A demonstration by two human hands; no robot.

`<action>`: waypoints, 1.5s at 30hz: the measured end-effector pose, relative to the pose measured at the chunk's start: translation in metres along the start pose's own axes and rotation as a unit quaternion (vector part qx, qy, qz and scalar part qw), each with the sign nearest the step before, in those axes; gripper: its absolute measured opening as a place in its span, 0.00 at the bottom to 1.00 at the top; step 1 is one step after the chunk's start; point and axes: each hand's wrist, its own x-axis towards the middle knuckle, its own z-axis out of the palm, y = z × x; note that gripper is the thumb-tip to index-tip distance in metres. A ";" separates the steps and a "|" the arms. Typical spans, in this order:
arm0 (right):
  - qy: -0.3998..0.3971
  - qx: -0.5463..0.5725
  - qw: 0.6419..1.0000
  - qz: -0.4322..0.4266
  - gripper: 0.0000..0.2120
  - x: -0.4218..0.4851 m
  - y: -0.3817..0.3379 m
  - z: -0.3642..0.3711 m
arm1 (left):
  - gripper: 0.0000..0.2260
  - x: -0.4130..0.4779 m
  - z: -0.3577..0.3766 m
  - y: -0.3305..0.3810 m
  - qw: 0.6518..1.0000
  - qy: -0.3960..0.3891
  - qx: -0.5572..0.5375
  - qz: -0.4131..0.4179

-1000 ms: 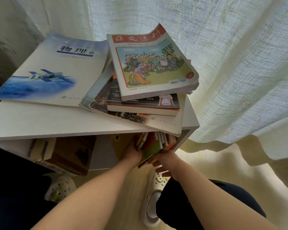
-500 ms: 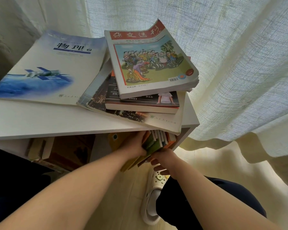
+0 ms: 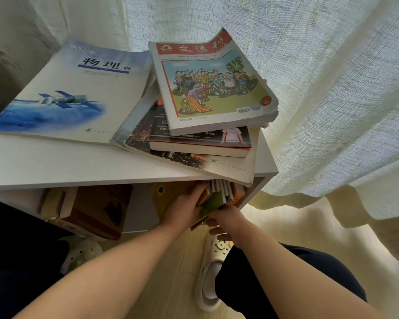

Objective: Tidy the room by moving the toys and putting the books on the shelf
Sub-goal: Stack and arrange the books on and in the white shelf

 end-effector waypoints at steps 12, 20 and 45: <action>0.010 -0.027 1.000 0.003 0.07 -0.002 -0.002 0.001 | 0.41 -0.006 -0.008 -0.011 0.993 -0.094 -0.074 -0.005; 0.025 -0.064 0.997 -0.044 0.08 -0.037 -0.009 -0.001 | 0.38 -0.027 -0.037 0.005 0.994 -0.079 -0.073 -0.013; 0.259 -0.365 0.810 -0.380 0.23 -0.120 -0.160 0.028 | 0.15 -0.049 -0.238 -0.005 0.981 0.114 0.079 -0.136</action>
